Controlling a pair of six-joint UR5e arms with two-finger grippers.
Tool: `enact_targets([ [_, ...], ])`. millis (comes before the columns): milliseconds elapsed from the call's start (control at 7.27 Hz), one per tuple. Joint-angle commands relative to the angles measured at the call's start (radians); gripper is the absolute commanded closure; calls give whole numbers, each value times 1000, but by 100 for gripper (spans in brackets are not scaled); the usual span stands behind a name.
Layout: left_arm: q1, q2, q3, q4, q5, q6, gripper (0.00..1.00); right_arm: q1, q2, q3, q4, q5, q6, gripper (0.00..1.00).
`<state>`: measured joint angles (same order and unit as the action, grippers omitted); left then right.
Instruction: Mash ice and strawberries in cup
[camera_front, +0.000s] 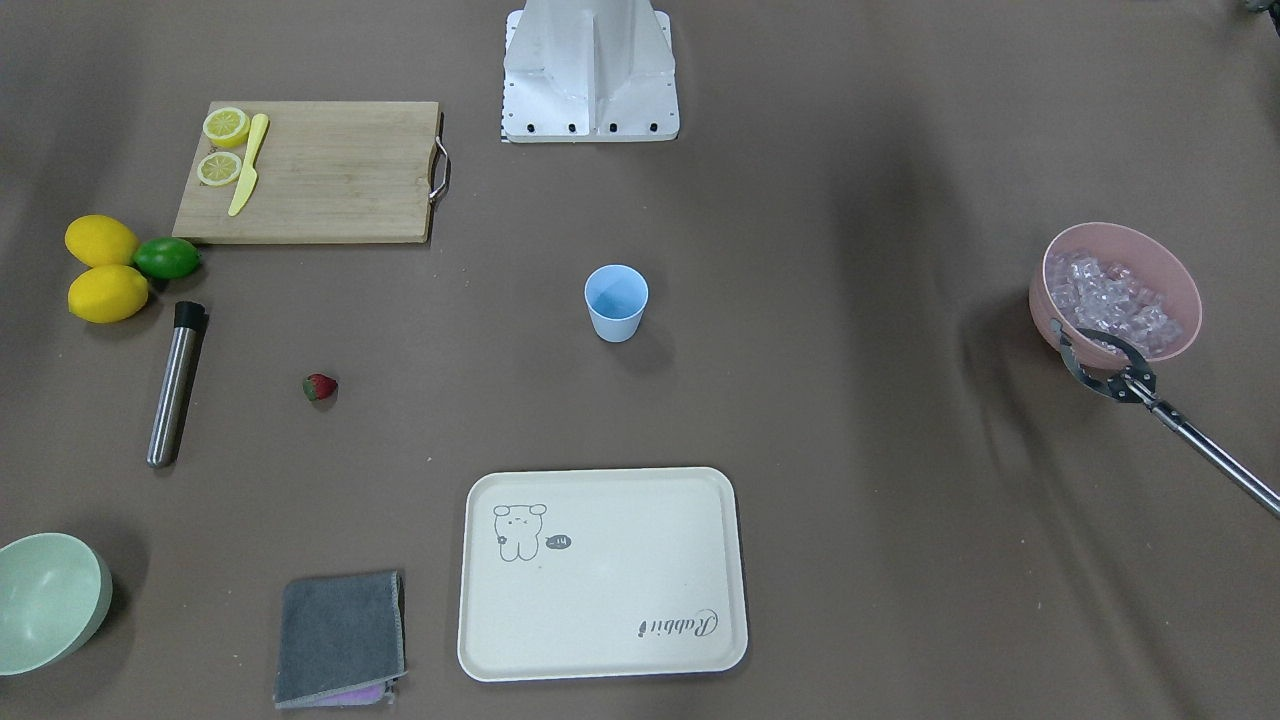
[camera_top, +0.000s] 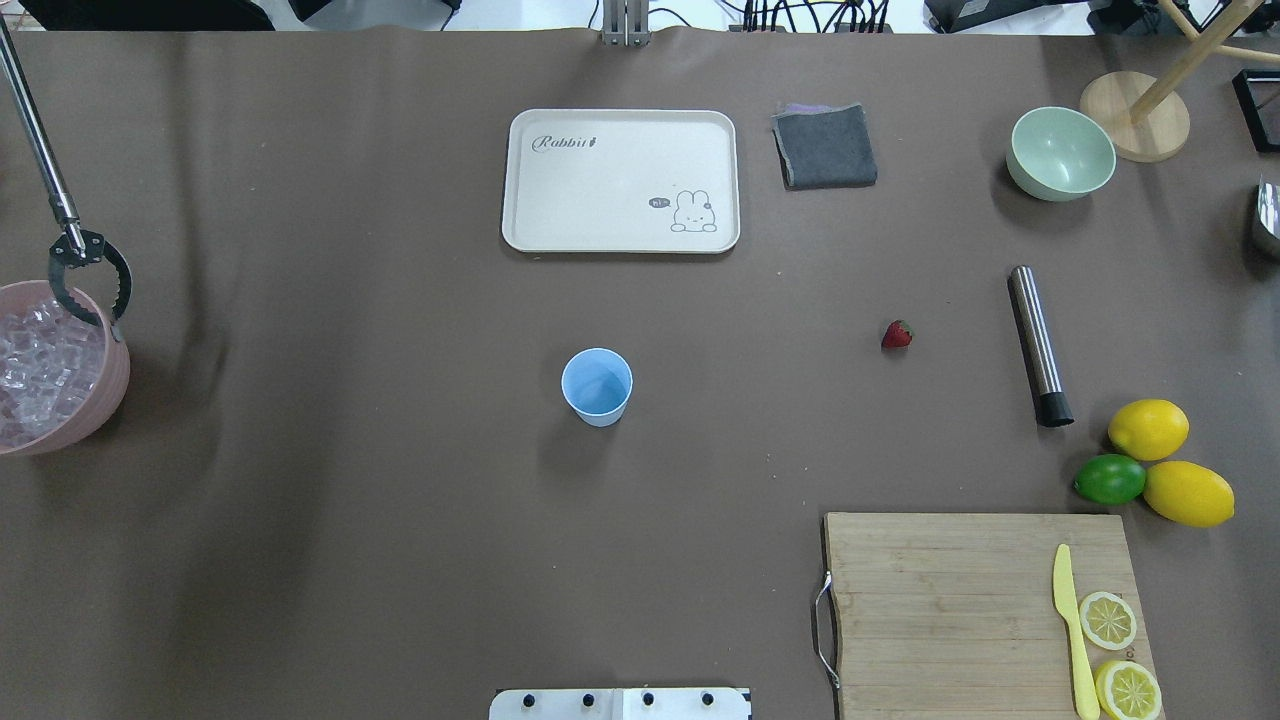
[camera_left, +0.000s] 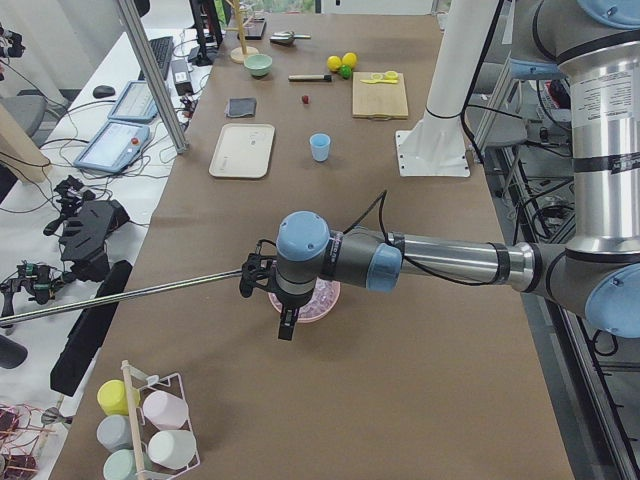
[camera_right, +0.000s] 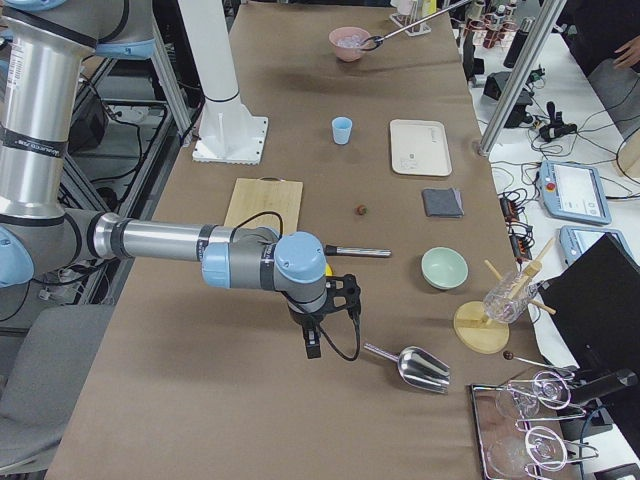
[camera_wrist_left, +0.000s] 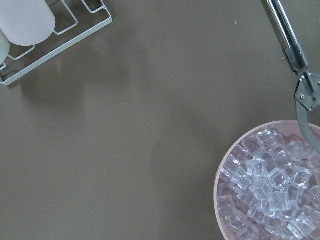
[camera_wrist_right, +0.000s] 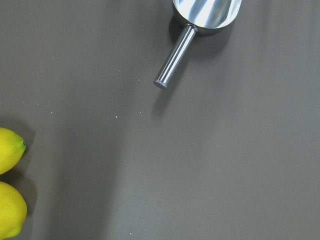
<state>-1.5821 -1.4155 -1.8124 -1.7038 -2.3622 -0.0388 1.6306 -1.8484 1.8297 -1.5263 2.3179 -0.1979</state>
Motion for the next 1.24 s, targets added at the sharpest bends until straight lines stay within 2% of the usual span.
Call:
enact_targets([
  [0,4,-2,-10,1,-2,-6,3,0,0,0,0,11,3,0],
  [1100,47,6,-5,1,0,-7,3,0,-2,2,0,26,8,0],
])
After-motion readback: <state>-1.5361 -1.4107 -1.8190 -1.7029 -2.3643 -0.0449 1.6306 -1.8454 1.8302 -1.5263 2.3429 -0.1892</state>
